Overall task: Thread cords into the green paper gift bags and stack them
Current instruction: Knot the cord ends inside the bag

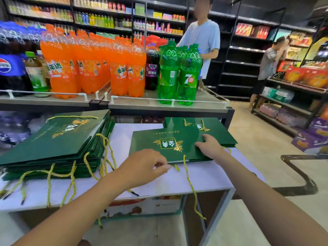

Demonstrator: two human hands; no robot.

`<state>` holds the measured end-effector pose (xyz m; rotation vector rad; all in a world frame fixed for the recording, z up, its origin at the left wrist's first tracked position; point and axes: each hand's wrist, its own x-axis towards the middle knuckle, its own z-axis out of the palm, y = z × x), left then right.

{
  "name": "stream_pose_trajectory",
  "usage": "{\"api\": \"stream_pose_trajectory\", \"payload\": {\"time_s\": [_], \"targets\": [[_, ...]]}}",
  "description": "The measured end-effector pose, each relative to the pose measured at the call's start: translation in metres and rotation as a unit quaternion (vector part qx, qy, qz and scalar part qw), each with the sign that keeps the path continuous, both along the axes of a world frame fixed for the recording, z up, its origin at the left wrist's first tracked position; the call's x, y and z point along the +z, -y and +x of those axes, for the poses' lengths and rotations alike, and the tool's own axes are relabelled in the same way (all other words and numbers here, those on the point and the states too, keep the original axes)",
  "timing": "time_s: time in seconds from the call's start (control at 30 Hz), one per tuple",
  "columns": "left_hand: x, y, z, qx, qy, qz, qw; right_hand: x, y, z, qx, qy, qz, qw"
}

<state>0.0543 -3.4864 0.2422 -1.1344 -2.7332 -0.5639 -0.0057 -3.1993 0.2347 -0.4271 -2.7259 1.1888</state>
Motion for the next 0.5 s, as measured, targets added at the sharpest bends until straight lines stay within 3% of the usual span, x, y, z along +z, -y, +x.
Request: {"api": "stream_pose_trajectory", "payload": {"time_s": [0.07,0.13,0.2,0.33,0.4,0.5], "targets": [[-0.010,0.004,-0.015,-0.008,-0.070,0.009,0.997,-0.003,-0.004,0.003,0.004,0.005,0.134,0.991],[-0.019,0.015,-0.031,0.009,-0.073,0.006,0.997,-0.002,-0.007,0.012,0.015,-0.016,0.230,0.973],[-0.027,0.024,-0.042,0.039,-0.059,-0.014,0.997,0.002,-0.011,0.024,0.114,-0.078,0.267,0.954],[-0.040,0.033,-0.050,0.064,-0.028,-0.033,0.997,0.004,-0.005,0.048,0.340,-0.163,0.411,0.830],[-0.047,0.033,-0.052,0.062,-0.009,-0.026,0.998,0.000,0.001,0.054,0.390,-0.182,0.434,0.791],[-0.053,0.033,-0.053,0.061,-0.012,-0.027,0.998,-0.002,0.017,0.062,0.431,-0.207,0.383,0.790]]}}
